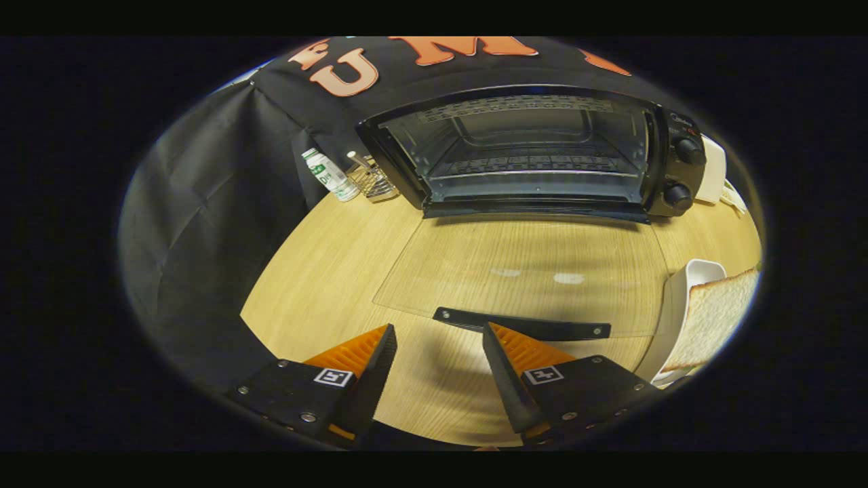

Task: Open the toaster oven, put the food inside, and close the toaster oven door.

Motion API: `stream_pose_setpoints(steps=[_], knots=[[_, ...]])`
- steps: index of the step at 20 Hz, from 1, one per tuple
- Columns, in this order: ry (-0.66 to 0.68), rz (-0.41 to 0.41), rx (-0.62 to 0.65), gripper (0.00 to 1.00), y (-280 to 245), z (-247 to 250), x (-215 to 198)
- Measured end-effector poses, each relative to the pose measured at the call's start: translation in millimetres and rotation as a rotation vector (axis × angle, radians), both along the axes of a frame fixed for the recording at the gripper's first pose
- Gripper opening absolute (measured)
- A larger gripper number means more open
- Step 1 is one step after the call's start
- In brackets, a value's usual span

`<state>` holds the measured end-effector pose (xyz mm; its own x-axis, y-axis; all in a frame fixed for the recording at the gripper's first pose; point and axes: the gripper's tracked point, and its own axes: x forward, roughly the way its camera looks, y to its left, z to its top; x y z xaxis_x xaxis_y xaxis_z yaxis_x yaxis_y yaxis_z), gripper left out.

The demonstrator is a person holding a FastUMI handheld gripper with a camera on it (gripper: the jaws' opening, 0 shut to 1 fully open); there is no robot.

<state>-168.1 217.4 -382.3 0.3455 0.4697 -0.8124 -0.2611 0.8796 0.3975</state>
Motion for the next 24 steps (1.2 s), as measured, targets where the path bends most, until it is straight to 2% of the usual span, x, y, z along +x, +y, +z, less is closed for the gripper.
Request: stream_pose_setpoints(steps=[3,6,11,16,19,24], knots=[[-0.078,-0.014,-0.004,0.78,-23.9,30.8,15.0],[-0.147,-0.058,-0.037,0.86,-67.1,61.2,32.6],[-0.197,-0.143,-0.183,0.97,-161.1,85.7,46.9],[-0.226,-0.235,-0.289,0.97,-239.7,95.7,54.7],[-0.147,-0.275,-0.329,0.98,-272.4,77.1,45.0],[-0.024,-0.301,-0.285,0.99,-265.8,38.6,32.7]])
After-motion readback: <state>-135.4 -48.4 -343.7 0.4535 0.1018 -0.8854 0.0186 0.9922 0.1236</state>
